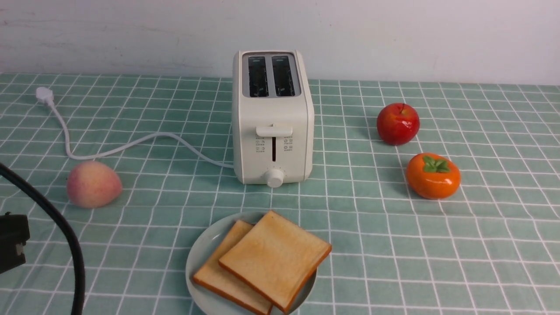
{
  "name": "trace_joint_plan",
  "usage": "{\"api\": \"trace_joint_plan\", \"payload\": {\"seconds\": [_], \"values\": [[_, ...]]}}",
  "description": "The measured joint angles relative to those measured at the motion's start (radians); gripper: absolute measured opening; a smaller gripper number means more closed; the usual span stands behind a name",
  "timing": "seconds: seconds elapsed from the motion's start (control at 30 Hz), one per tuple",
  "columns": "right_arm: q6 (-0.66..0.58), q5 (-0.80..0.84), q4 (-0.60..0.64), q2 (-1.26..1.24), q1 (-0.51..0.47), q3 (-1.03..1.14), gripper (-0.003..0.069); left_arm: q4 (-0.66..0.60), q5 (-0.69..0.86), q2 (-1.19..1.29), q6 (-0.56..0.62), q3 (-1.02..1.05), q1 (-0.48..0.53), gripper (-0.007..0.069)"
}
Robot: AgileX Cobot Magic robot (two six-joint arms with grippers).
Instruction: Take toasted bread from bread machine on blue coffee table place on plate.
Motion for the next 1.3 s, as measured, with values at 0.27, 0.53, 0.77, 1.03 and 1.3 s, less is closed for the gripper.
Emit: {"api": "trace_joint_plan", "payload": {"seconds": [0.27, 0.53, 0.77, 1.03, 1.3], "values": [[0.092, -0.029, -0.113, -0.002, 0.0, 0.028, 0.0012, -0.022, -0.024, -0.035, 0.004, 0.069, 0.0, -0.0014], [0.095, -0.03, -0.126, -0.002, 0.0, 0.028, 0.002, -0.099, -0.097, -0.221, 0.007, 0.183, 0.0, -0.0014], [0.097, -0.03, -0.128, -0.002, 0.0, 0.028, 0.0027, -0.316, -0.113, -0.339, -0.001, 0.188, 0.0, -0.0014], [0.097, -0.029, -0.128, -0.002, 0.0, 0.028, 0.0036, -0.328, -0.126, -0.339, 0.085, 0.188, 0.0, -0.0014], [0.097, -0.029, -0.128, -0.002, 0.0, 0.028, 0.0046, -0.18, -0.159, -0.344, 0.171, 0.217, 0.0, -0.0014]]}}
